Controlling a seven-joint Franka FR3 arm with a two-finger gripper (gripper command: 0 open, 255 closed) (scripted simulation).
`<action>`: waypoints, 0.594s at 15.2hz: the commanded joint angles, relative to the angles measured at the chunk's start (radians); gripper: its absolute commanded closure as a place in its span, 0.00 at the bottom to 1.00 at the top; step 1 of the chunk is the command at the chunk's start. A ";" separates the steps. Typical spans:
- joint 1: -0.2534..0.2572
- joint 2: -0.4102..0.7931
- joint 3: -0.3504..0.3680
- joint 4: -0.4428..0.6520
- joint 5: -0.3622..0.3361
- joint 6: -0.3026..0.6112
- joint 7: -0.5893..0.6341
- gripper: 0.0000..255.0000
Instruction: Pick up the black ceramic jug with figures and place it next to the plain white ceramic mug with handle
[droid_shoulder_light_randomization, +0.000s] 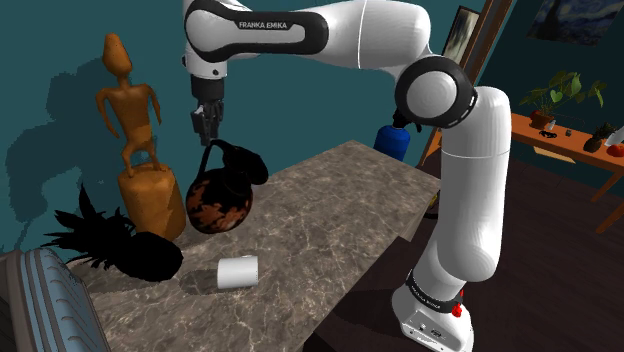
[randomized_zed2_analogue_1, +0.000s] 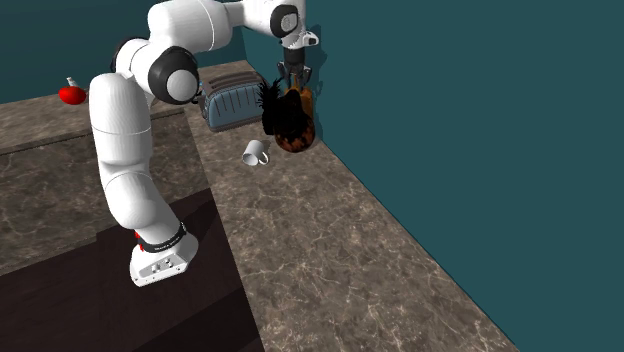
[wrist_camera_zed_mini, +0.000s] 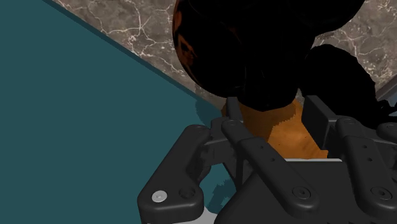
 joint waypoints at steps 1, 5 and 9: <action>-0.001 -0.005 0.000 -0.024 0.001 0.029 -0.001 1.00; -0.004 -0.008 -0.001 -0.083 0.002 0.084 -0.003 1.00; -0.005 -0.007 -0.001 -0.136 0.002 0.137 -0.005 1.00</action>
